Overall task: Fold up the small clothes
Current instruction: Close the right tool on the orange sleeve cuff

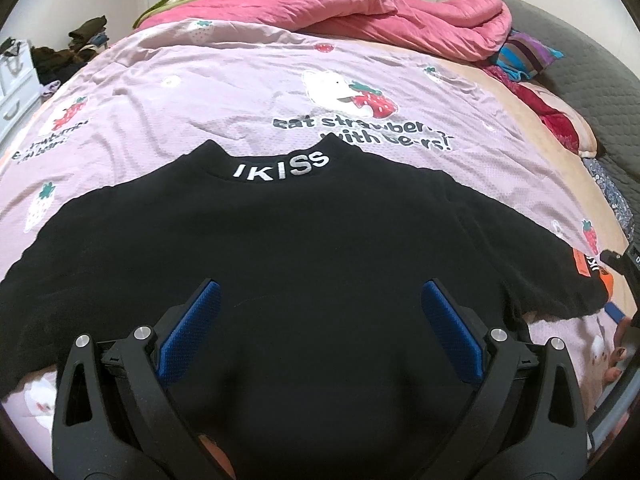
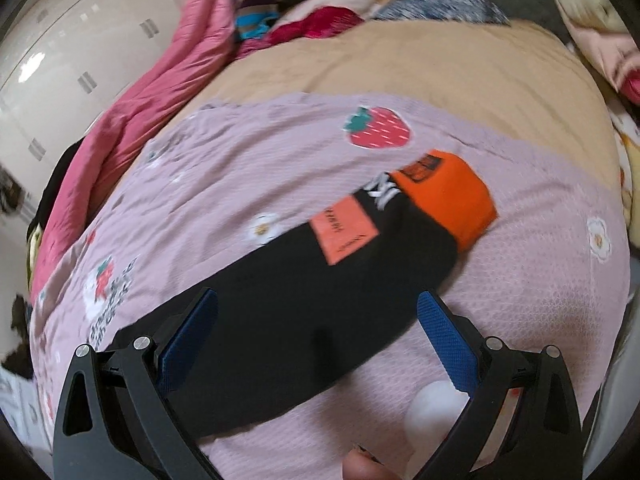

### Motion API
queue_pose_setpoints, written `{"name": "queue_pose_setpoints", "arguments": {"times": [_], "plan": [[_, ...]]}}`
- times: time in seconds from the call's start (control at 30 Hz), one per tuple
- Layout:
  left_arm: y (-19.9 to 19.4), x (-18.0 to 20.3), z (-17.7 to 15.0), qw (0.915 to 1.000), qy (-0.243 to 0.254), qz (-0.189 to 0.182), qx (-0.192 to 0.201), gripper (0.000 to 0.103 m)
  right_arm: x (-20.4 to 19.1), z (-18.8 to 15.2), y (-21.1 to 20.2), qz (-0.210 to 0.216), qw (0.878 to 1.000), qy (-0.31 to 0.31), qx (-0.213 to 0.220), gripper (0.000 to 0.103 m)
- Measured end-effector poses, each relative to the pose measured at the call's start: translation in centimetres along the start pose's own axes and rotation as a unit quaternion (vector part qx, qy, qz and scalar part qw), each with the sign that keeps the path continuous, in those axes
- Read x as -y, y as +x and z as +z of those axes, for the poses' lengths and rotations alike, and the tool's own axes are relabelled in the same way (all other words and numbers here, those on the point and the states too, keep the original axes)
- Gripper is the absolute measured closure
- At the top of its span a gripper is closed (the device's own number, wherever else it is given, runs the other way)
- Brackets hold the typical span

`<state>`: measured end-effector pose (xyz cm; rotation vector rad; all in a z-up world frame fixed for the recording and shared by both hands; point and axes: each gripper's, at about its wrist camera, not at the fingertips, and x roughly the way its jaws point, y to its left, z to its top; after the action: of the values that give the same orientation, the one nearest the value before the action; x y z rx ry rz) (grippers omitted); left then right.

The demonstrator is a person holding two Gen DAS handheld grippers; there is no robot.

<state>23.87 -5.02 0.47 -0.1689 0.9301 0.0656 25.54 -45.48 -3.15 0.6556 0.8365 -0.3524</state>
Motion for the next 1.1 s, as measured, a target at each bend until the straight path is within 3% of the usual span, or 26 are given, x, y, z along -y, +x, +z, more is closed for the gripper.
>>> {"name": "queue_pose_setpoints", "arguments": {"times": [0.1, 0.27, 0.57, 0.6, 0.67, 0.8, 0.87, 1.1], "plan": [[0.6, 0.3, 0.2, 1.0000, 0.003, 0.004, -0.003, 0.009, 1.0, 0.3, 0.9, -0.018, 1.000, 0.017, -0.003, 0.004], [1.8, 0.2, 0.6, 0.9999, 0.001, 0.010, -0.013, 0.009, 2.3, 1.0, 2.2, -0.014, 0.999, 0.047, -0.016, 0.004], [1.8, -0.9, 0.4, 0.9998, -0.010, 0.016, -0.008, 0.009, 5.0, 2.6, 4.7, 0.025, 0.991, 0.128, -0.013, 0.005], [1.7, -1.2, 0.4, 0.9998, -0.012, 0.017, -0.007, 0.009, 5.1, 2.7, 4.6, 0.031, 0.991, 0.130, -0.005, 0.008], [1.4, -1.7, 0.3, 0.9997, -0.019, 0.017, -0.007, 0.009, 5.5, 2.7, 4.6, 0.028, 0.990, 0.137, -0.002, 0.046], [0.8, -3.1, 0.2, 0.9991, -0.041, 0.004, -0.006, 0.009, 6.5, 2.7, 4.5, 0.031, 0.988, 0.151, 0.004, 0.081], [0.4, -3.6, 0.1, 0.9989, -0.046, 0.003, -0.005, 0.009, 6.2, 2.8, 4.1, 0.050, 0.988, 0.144, 0.010, 0.087], [-1.0, -4.7, 0.1, 0.9984, -0.056, -0.009, 0.001, 0.009, 3.7, 3.4, 1.6, 0.116, 0.987, 0.099, 0.048, 0.088]]}}
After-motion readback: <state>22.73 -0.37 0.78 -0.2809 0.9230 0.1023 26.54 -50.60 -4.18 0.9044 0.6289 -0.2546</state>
